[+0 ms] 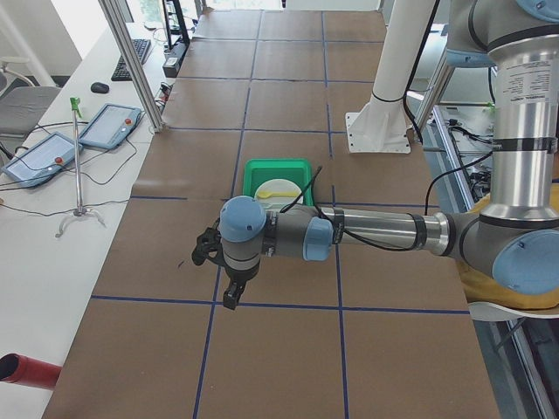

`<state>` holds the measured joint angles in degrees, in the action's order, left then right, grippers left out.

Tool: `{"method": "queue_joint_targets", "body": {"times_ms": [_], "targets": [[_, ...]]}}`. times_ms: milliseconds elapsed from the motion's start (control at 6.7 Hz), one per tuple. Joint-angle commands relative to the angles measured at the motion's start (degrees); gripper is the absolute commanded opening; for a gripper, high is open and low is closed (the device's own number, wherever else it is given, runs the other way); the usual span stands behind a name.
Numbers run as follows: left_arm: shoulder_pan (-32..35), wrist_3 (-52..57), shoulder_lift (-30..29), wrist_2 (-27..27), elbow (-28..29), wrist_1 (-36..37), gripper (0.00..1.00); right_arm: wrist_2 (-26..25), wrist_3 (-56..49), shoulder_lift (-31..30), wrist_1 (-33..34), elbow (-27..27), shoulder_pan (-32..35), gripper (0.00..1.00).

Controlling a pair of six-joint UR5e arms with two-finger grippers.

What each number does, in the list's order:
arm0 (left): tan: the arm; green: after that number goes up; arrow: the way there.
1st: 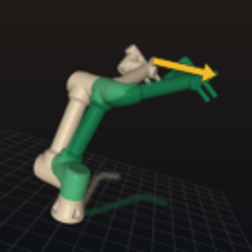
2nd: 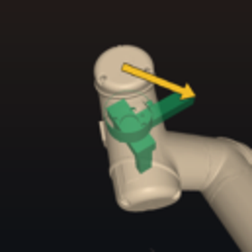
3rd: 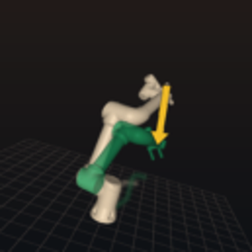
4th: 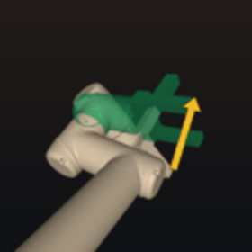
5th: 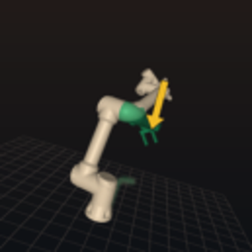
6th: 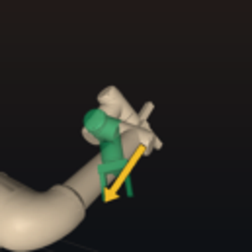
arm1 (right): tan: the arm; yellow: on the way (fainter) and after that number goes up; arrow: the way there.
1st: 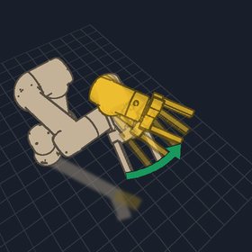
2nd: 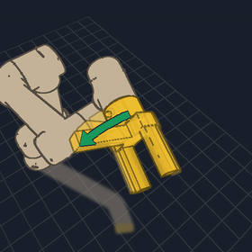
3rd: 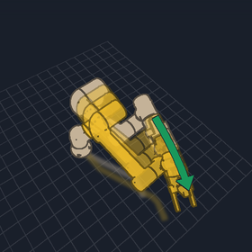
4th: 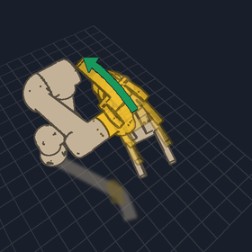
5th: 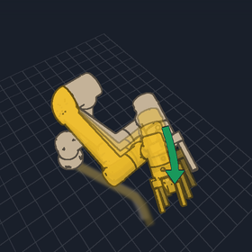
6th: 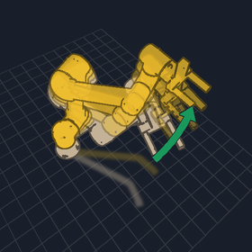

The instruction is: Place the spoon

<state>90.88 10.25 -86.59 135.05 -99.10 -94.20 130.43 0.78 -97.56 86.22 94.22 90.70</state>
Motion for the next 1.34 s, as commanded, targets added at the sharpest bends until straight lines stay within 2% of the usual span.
{"method": "queue_joint_targets", "body": {"times_ms": [0,299,597,746,1194], "targets": [[-10.93,-19.3,-0.33,-0.4,-7.3,-2.9,1.0,0.0,0.01,0.0,0.0,0.0,0.0,1.0],[-21.22,-38.2,-0.59,-1.8,-8.47,-15.25,1.0,0.0,0.01,0.0,0.0,0.0,0.0,1.0],[-31.68,-52.99,-1.03,-8.73,-8.39,-23.98,1.0,0.0,0.01,0.0,0.0,0.0,0.0,1.0],[-36.69,-58.97,-2.6,-13.63,-8.21,-24.36,1.0,0.0,0.01,0.0,0.0,0.0,0.0,1.0],[-46.73,-70.51,-7.44,-21.73,-6.46,-24.19,1.0,0.0,0.01,0.0,0.0,0.0,0.0,1.0]]}}
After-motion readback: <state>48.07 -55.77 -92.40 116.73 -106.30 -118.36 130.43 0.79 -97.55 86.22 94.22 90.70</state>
